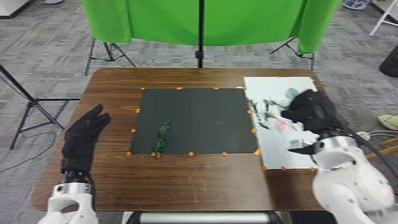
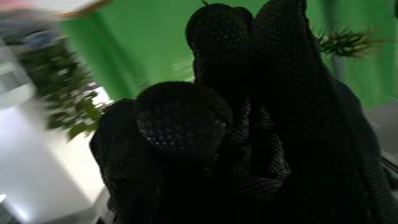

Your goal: Arrange flowers

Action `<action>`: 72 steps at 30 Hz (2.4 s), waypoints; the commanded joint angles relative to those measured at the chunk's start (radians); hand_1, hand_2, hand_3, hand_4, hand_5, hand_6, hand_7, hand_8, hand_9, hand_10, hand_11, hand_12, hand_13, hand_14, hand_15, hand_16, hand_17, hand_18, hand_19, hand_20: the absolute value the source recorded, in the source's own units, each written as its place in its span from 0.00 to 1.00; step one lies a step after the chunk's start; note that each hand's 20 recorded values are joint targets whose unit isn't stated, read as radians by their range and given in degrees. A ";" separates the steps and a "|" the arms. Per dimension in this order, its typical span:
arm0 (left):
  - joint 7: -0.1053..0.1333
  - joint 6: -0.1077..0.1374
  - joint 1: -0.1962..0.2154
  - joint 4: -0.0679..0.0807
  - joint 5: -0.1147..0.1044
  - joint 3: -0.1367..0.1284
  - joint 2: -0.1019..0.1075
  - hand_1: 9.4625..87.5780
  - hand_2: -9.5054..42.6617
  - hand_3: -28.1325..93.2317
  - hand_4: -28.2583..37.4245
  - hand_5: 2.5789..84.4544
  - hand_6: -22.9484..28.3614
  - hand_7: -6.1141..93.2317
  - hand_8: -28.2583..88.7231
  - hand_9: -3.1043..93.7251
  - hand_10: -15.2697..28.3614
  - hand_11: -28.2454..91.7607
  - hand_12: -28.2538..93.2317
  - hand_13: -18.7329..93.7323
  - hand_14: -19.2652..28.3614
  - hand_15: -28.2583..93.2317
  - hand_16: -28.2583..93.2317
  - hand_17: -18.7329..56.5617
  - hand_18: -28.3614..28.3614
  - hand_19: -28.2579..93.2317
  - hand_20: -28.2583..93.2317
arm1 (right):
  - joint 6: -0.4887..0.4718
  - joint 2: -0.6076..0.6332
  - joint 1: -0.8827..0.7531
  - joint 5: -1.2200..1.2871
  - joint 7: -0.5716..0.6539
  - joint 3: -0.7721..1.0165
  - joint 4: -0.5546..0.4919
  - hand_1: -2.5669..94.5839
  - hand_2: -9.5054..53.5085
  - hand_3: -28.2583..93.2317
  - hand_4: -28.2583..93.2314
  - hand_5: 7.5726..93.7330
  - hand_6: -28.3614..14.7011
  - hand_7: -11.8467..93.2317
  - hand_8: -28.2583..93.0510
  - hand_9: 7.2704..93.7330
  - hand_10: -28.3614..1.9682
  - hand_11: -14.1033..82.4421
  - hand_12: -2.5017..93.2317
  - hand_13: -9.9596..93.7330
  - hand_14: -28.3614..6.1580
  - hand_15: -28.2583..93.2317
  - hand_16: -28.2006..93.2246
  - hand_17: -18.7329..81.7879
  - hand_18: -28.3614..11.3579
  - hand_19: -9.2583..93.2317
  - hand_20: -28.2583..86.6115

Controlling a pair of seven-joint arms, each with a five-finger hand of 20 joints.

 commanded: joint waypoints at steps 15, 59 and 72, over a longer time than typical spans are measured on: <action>-0.024 -0.026 0.010 0.001 0.005 -0.001 -0.001 0.19 0.05 0.80 0.14 0.54 0.50 0.17 0.19 0.49 0.65 0.36 0.33 0.48 0.73 0.32 0.26 0.36 0.70 0.26 0.41 | -0.201 -0.302 0.296 -0.017 0.051 -0.453 0.264 0.70 0.00 0.61 0.11 0.86 0.65 0.34 0.38 0.98 0.65 0.42 0.39 1.00 0.80 0.69 0.49 0.87 0.52 1.00 0.68; -0.044 -0.055 0.002 0.003 0.013 0.000 -0.004 0.18 0.05 0.79 0.15 0.53 0.49 0.16 0.19 0.49 0.65 0.35 0.33 0.48 0.74 0.31 0.26 0.36 0.70 0.26 0.41 | -0.596 -0.240 0.281 0.022 0.182 -0.376 0.134 0.35 0.37 0.68 0.16 0.85 0.58 0.27 0.17 0.96 0.48 0.48 0.30 1.00 0.73 0.67 0.49 0.87 0.51 1.00 0.62; -0.050 -0.060 0.008 0.001 0.014 -0.003 -0.008 0.18 0.06 0.79 0.15 0.53 0.50 0.16 0.19 0.49 0.65 0.35 0.33 0.48 0.74 0.31 0.26 0.36 0.70 0.26 0.41 | -0.634 -0.266 0.260 0.106 0.203 -0.429 0.126 0.35 0.42 0.67 0.16 0.85 0.57 0.26 0.18 0.96 0.48 0.48 0.30 1.00 0.72 0.67 0.48 0.87 0.51 1.00 0.62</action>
